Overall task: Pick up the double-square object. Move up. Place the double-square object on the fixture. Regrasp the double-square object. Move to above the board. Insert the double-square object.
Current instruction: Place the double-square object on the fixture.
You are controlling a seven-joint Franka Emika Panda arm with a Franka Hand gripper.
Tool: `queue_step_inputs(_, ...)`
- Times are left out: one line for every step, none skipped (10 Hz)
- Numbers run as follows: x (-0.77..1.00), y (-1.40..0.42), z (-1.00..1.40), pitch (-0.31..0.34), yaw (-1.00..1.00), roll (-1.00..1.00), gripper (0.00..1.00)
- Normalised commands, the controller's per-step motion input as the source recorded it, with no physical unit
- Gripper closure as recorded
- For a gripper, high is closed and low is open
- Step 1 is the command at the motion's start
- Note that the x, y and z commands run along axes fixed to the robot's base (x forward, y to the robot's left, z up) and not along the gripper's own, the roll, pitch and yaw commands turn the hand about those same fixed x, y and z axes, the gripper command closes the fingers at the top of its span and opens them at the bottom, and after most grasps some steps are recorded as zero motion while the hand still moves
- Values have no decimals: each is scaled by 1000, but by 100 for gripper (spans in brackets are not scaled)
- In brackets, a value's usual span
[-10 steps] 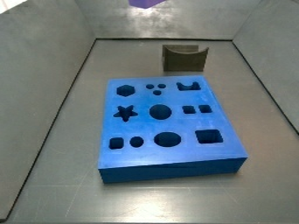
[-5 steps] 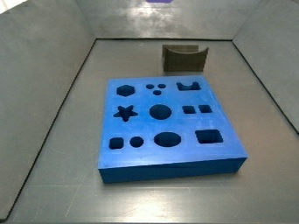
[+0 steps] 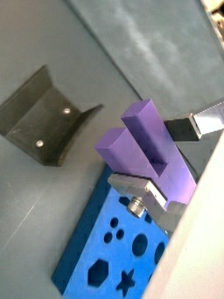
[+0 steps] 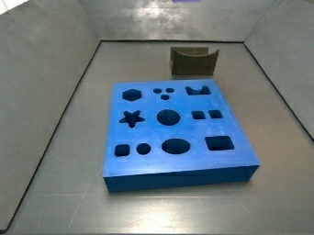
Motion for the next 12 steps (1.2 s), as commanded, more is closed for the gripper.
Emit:
queue_step_inputs(546,1000,-405,205,248,-1000,100)
queue_step_inputs(567,1000,-322,207,223,-1000,100)
queue_step_inputs(487,841,-228,228,198,-1000,100)
queue_step_inputs(387,605,-107,270,159,-1000,100)
queue_step_inputs(332,438,-52,298,120,-1000,100)
queue_step_inputs(299,336,-36,313,92,-1000,100)
queue_step_inputs(231,91,-31,324,0,-929,100)
queue_step_inputs(206,35,-26,298,-40,-810,100)
queue_step_inputs(147,45,-16,241,-96,-565,100)
queue_step_inputs(101,59,-14,201,-124,-406,100)
queue_step_inputs(75,41,-5,144,-132,-247,100)
queue_step_inputs(71,37,-1,115,-132,-206,100)
